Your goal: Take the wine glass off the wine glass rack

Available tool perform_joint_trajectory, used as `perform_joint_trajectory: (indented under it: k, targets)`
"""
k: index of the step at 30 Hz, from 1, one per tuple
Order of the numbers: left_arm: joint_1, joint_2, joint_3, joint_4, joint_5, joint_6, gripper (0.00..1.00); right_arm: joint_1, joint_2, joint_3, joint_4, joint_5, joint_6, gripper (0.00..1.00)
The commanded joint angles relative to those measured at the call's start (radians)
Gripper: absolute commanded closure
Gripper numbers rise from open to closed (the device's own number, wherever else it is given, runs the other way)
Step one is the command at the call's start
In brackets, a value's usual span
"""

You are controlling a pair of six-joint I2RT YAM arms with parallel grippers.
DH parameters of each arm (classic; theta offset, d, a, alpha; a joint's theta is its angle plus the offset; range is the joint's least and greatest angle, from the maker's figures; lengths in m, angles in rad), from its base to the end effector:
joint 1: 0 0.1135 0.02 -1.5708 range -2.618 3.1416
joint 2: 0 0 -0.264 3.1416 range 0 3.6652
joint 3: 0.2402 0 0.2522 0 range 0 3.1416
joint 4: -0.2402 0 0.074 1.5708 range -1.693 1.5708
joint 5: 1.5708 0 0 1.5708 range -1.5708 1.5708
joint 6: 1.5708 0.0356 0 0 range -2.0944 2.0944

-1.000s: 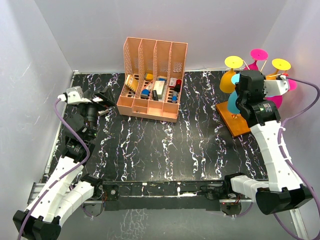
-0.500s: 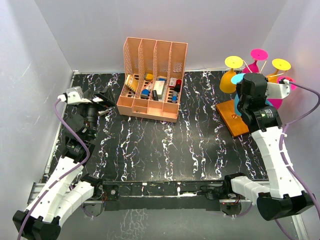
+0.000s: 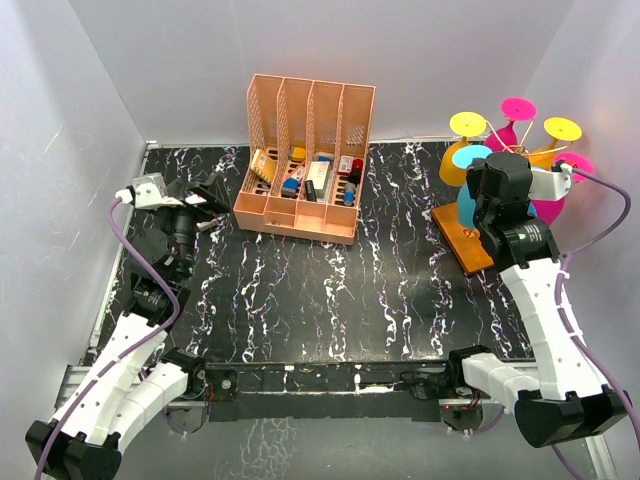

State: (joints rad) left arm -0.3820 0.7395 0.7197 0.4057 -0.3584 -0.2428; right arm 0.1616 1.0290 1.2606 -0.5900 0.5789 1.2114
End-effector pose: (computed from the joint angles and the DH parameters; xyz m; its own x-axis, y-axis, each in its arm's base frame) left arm 0.1629 -0.0520 0.3870 0.3276 -0.3742 -0.8675 0.1301 0.9273 -0.3509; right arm 0.2062 0.0139 0.4179 0.2255 0.8307 -0.5090 0.4546 0.3724 0.8091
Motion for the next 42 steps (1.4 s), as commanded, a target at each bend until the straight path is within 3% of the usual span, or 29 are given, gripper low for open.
perform_joint_trajectory:
  k: [1, 13, 30, 42]
  targets:
    - [-0.005, -0.017, 0.001, 0.038, -0.007, 0.01, 0.03, -0.004, -0.021, -0.008, 0.106, -0.013, 0.032, 0.9]
    - [-0.006, -0.014, 0.0, 0.038, -0.005, 0.01, 0.03, -0.005, 0.022, -0.03, 0.195, 0.034, 0.092, 0.91]
    - [-0.019, -0.006, 0.0, 0.038, -0.007, 0.011, 0.03, -0.007, -0.013, -0.037, 0.14, 0.224, 0.136, 0.92]
    - [-0.023, -0.005, 0.002, 0.034, -0.006, 0.009, 0.03, -0.007, -0.129, -0.105, 0.139, 0.15, 0.224, 0.92]
